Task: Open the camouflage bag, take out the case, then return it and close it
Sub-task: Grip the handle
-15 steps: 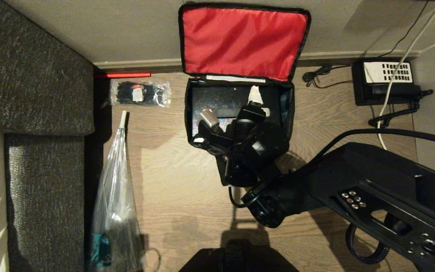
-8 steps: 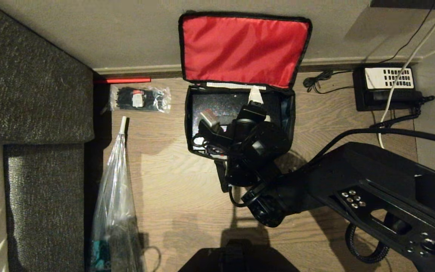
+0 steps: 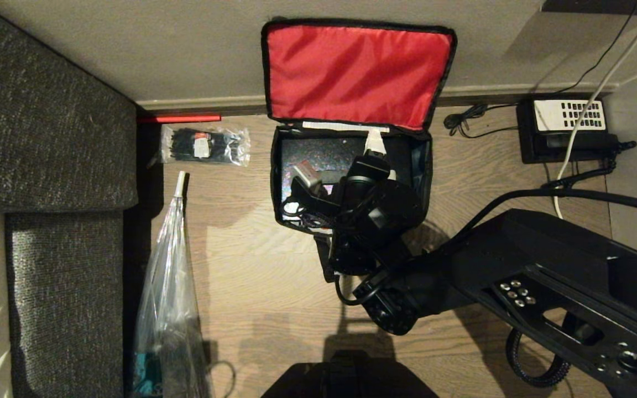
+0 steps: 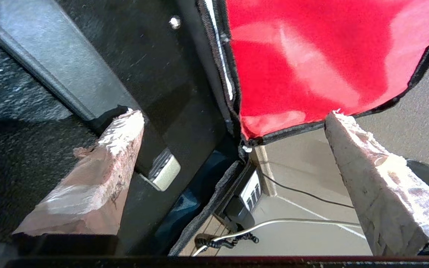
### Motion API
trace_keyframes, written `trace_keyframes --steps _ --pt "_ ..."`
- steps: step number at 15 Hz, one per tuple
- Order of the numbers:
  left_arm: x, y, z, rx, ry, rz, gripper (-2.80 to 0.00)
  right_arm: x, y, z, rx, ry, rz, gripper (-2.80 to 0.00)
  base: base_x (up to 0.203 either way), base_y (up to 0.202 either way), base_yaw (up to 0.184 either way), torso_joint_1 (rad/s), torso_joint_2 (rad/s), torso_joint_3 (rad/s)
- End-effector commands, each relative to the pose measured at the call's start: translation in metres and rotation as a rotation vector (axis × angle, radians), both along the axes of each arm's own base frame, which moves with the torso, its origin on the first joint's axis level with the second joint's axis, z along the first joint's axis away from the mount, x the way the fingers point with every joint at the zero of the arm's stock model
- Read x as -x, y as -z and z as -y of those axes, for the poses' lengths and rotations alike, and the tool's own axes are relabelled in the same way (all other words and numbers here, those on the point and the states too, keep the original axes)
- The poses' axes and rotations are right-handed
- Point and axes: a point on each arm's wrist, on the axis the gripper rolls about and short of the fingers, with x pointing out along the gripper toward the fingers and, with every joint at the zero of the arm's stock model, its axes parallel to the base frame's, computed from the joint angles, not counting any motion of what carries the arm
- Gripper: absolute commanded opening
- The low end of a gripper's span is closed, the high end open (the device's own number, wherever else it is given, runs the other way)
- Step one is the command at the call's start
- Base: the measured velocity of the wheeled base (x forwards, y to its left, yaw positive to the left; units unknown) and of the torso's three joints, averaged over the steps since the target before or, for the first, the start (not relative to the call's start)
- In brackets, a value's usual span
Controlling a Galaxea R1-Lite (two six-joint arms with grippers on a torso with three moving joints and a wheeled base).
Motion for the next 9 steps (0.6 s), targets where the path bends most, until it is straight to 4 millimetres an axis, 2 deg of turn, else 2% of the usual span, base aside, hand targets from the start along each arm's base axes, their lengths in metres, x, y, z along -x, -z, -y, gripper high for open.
trace_keyframes --steps 1,9 --pt "0.000 0.001 0.000 0.001 -0.001 -0.003 -2.80 0.003 0.001 0.000 0.011 0.003 -0.007 0.00 0.000 0.000 0.000 0.000 0.00 0.000" --pt "0.000 0.001 0.000 -0.001 -0.002 -0.001 -2.80 0.011 0.012 -0.004 0.040 -0.015 -0.036 0.00 0.000 0.000 0.000 0.000 0.00 0.000"
